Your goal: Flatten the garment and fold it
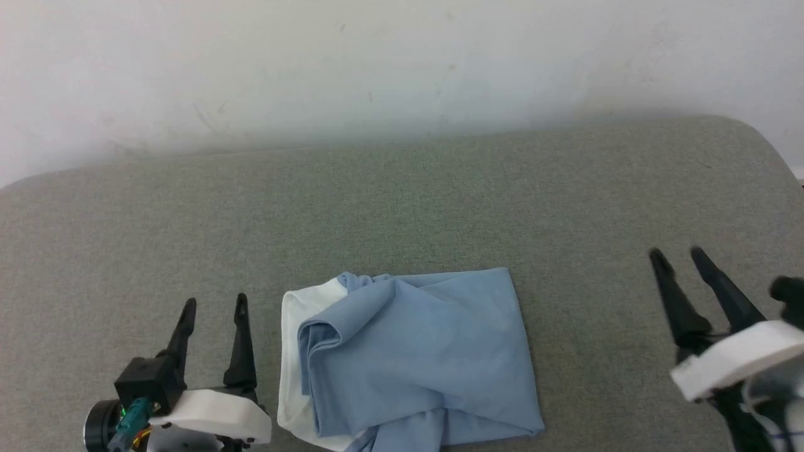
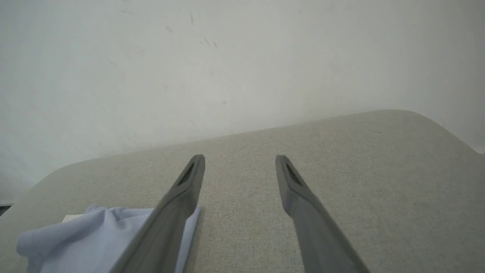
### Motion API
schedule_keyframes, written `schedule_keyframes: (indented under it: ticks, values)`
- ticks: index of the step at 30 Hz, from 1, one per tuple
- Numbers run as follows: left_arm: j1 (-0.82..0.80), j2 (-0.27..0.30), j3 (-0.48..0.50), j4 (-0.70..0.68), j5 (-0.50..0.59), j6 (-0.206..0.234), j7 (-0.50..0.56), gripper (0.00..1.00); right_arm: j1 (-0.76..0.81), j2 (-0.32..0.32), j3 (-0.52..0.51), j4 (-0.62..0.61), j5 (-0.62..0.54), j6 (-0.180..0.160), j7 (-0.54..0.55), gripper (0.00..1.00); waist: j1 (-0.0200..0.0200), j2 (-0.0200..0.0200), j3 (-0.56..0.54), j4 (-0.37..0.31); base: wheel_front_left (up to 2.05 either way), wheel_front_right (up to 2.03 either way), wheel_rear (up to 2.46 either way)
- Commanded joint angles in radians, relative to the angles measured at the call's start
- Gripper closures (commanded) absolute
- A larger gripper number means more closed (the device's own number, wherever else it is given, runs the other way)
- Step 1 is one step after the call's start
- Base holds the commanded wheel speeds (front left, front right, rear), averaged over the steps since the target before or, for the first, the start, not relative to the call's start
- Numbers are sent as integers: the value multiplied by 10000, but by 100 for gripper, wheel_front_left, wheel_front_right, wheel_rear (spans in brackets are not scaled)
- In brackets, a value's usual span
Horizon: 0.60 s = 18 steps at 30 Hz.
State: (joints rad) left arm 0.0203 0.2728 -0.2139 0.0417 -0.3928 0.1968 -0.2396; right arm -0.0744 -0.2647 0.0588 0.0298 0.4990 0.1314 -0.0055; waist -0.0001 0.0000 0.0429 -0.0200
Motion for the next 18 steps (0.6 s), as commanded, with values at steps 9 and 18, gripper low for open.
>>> schedule_keyframes:
  ticks: [9,18]
  values:
    - [137,17,190,-147,-165,157,-122,0,649,205,-2526,1040,3056,-7,5671,0,1,0,69,184,0,0,0]
    - [-100,-81,5,-50,-117,26,-153,0,-382,1558,-2585,2575,4472,-7,8603,0,1,0,332,603,0,0,0]
